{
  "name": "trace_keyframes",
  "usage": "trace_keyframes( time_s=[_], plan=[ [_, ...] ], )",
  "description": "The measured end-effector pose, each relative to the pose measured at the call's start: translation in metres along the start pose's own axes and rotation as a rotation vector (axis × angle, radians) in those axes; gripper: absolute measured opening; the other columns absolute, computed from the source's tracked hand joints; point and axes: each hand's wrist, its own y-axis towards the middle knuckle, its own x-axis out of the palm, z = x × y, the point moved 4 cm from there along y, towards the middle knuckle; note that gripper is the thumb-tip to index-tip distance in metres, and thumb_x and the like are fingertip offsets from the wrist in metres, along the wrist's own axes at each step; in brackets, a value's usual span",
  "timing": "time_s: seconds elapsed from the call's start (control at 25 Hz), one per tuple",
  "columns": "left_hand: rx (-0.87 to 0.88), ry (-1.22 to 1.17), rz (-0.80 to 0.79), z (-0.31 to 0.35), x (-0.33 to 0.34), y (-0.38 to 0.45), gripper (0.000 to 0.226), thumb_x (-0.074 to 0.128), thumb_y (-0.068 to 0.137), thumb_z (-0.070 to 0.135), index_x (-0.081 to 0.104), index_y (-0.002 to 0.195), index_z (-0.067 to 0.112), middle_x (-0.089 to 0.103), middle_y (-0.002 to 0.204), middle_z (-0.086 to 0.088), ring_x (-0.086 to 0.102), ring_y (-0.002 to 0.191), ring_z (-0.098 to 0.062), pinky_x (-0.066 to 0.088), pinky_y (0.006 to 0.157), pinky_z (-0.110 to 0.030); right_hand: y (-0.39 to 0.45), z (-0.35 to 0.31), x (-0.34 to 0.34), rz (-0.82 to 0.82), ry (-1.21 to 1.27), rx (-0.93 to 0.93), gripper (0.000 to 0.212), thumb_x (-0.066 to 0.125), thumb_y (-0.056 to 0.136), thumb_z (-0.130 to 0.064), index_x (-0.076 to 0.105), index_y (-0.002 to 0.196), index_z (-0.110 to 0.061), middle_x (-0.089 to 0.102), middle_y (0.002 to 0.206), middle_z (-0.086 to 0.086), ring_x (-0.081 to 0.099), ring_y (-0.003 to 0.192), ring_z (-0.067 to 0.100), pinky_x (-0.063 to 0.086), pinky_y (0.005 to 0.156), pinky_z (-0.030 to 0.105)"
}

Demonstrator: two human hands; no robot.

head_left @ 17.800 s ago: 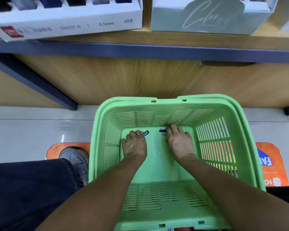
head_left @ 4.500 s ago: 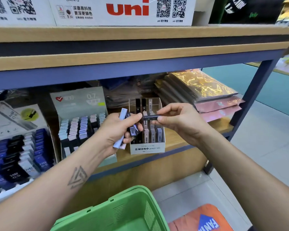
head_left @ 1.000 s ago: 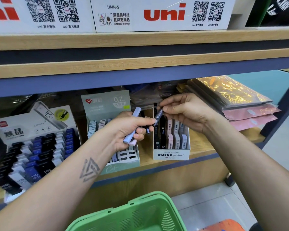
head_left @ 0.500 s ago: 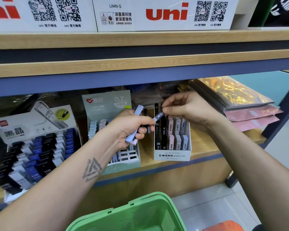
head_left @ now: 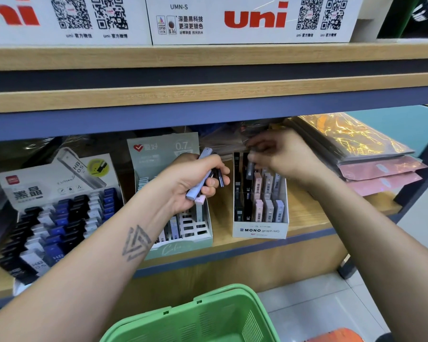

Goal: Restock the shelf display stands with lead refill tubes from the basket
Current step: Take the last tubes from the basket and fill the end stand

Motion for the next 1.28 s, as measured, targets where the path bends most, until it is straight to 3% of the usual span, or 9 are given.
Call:
trace_keyframes(
  time_s=[0.16,0.28,0.48,0.64,0.76,1.12,1.28],
  plan=[
    [-0.027,-0.006,-0.007,0.002,-0.007,0.002,0.01,0.051,0.1,0.011,0.055,0.096,0.003,0.059,0.065,-0.006,0.034,0.036,-0.003,0.025,0.03,-0.011,0.013,0.003,-0.004,0.188,-0.066,-0.065,0.018,0.077,0.086,-0.012,0.076,0.104,-0.016,0.074,0.102,-0.003,0.069,0.096,0.012,0.056,0.089,0.029],
    [-0.019,-0.001,-0.013,0.003,-0.009,0.004,0.011,0.05,0.1,0.012,0.056,0.096,0.004,0.058,0.065,-0.005,0.034,0.036,-0.003,0.024,0.03,-0.012,0.021,0.003,0.005,0.219,-0.192,-0.13,0.022,0.075,0.087,-0.008,0.076,0.109,-0.015,0.075,0.107,0.002,0.069,0.098,0.015,0.056,0.09,0.031],
    [-0.034,0.08,-0.022,0.001,-0.012,0.009,0.012,0.053,0.098,0.017,0.06,0.093,0.008,0.061,0.064,-0.001,0.033,0.039,-0.005,0.017,0.037,-0.016,0.036,0.011,0.023,0.214,-0.376,-0.177,0.016,0.069,0.09,-0.002,0.077,0.099,-0.012,0.075,0.104,0.006,0.07,0.095,0.021,0.058,0.088,0.039],
    [-0.017,0.04,-0.017,-0.001,-0.015,0.011,0.011,0.055,0.096,0.014,0.06,0.097,0.004,0.062,0.067,-0.005,0.034,0.04,-0.005,0.02,0.037,-0.016,0.039,0.015,0.037,0.237,-0.445,-0.15,0.016,0.068,0.089,-0.002,0.078,0.091,-0.014,0.076,0.097,0.006,0.07,0.09,0.024,0.059,0.082,0.042],
    [-0.012,0.043,-0.018,-0.002,-0.015,0.012,0.012,0.056,0.096,0.012,0.06,0.101,0.002,0.063,0.068,-0.006,0.035,0.042,-0.006,0.021,0.037,-0.016,0.04,0.02,0.045,0.272,-0.531,-0.116,0.021,0.068,0.086,0.0,0.079,0.089,-0.018,0.076,0.093,0.003,0.07,0.09,0.027,0.056,0.088,0.046],
    [0.0,-0.009,-0.031,-0.002,-0.012,0.007,0.018,0.058,0.095,0.007,0.06,0.109,-0.003,0.063,0.069,-0.011,0.038,0.037,-0.006,0.03,0.03,-0.014,0.045,0.021,0.057,0.318,-0.605,-0.003,0.019,0.062,0.09,-0.011,0.077,0.094,-0.021,0.075,0.098,0.0,0.065,0.095,0.026,0.041,0.097,0.039],
    [0.011,0.011,-0.039,-0.003,-0.014,0.007,0.02,0.06,0.093,0.008,0.062,0.109,-0.004,0.064,0.071,-0.012,0.039,0.04,-0.007,0.03,0.032,-0.014,0.043,0.029,0.062,0.313,-0.576,0.01,0.013,0.066,0.087,-0.011,0.076,0.088,-0.018,0.073,0.105,0.002,0.062,0.106,0.027,0.045,0.095,0.042]
  ],
)
